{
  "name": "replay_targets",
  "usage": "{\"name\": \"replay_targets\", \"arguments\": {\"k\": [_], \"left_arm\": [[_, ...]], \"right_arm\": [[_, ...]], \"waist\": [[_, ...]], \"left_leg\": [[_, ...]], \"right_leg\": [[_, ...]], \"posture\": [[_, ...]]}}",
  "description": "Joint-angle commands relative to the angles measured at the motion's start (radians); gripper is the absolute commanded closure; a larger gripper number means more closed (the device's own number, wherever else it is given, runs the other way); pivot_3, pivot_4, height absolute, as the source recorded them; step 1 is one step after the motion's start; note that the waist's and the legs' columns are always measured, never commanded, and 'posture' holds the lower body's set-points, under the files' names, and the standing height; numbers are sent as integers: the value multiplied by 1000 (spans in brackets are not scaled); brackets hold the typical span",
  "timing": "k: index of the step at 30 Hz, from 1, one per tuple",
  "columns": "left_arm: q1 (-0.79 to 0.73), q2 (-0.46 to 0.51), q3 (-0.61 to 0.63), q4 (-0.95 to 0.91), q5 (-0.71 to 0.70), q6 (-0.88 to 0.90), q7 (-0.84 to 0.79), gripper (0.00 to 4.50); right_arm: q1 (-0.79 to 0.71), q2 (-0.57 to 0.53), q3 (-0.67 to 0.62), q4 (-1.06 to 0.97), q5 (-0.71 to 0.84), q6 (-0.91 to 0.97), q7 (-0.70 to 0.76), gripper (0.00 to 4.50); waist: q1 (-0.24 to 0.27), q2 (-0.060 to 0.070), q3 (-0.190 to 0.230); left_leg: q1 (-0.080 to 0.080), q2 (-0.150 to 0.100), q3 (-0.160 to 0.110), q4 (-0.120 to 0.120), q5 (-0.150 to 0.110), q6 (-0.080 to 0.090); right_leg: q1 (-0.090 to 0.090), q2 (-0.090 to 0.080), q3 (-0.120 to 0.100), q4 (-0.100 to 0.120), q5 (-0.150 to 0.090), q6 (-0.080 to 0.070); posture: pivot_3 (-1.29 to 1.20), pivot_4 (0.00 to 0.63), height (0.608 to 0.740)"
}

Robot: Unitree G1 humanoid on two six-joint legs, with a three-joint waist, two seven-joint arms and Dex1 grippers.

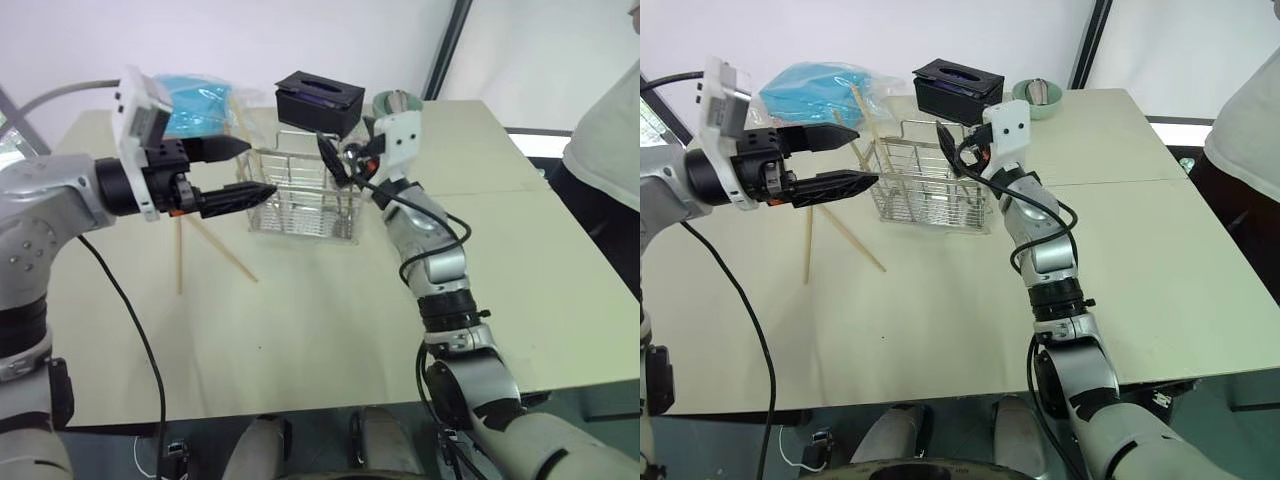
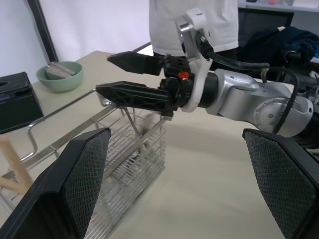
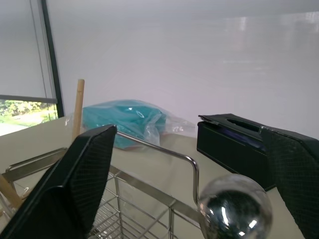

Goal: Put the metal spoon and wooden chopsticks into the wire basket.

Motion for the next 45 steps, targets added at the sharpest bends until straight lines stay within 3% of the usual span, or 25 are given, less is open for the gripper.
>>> {"name": "replay_targets", "arguments": {"k": [1, 7, 13, 17, 21, 27, 34, 45], "left_arm": [[-22, 1, 21, 2, 13, -28, 7, 0], [-5, -5, 76, 25, 28, -28, 78, 0], [-19, -44, 216, 77, 70, 25, 365, 0], [-60, -99, 305, 181, 136, 175, 661, 0], [-107, -134, 365, 297, 215, 338, 860, 0], [-91, -147, 241, 413, 336, 372, 874, 0], [-118, -229, 73, 578, 424, 276, 764, 0], [-208, -307, -46, 877, 557, 118, 644, 0]], "right_arm": [[-9, -30, -36, -108, 30, 40, 2, 70], [-66, -150, -128, -283, 246, 291, 121, 70], [-110, -436, -264, -427, 609, 615, 367, 70], [27, -614, -260, -563, 691, 662, 561, 70], [217, -708, -254, -692, 728, 670, 658, 70], [379, -713, -253, -799, 709, 634, 613, 70], [441, -652, -252, -861, 744, 635, 484, 70], [476, -630, -244, -903, 801, 634, 359, 70]], "waist": [[0, 0, 0], [1, 0, 0], [5, -1, -1], [15, -4, -2], [29, -8, -2], [37, -9, -2], [59, -10, -3], [56, -10, -3]], "left_leg": [[0, 0, 0, 0, 0, 0], [0, 0, 0, 0, 0, 0], [0, 0, 0, -1, 0, 0], [0, 0, 0, -1, -1, 1], [1, 0, 0, 0, -1, 1], [1, 0, 0, 1, 0, 0], [0, 0, 0, 1, 0, -1], [-3, 0, 0, 0, 0, -1]], "right_leg": [[0, 0, 0, 0, 0, 0], [2, 0, 0, 0, 0, 0], [3, 0, 0, -1, 0, 0], [5, -1, -1, -3, 0, 0], [6, -1, -1, -4, 0, 1], [6, -2, -1, -3, 0, 1], [5, -2, -1, -4, 0, 1], [4, -3, -1, -7, 0, 1]], "posture": [[0, 150, 657], [0, 150, 657], [0, 150, 657], [0, 150, 657], [0, 150, 657], [0, 150, 657], [0, 150, 657], [0, 150, 657]]}}
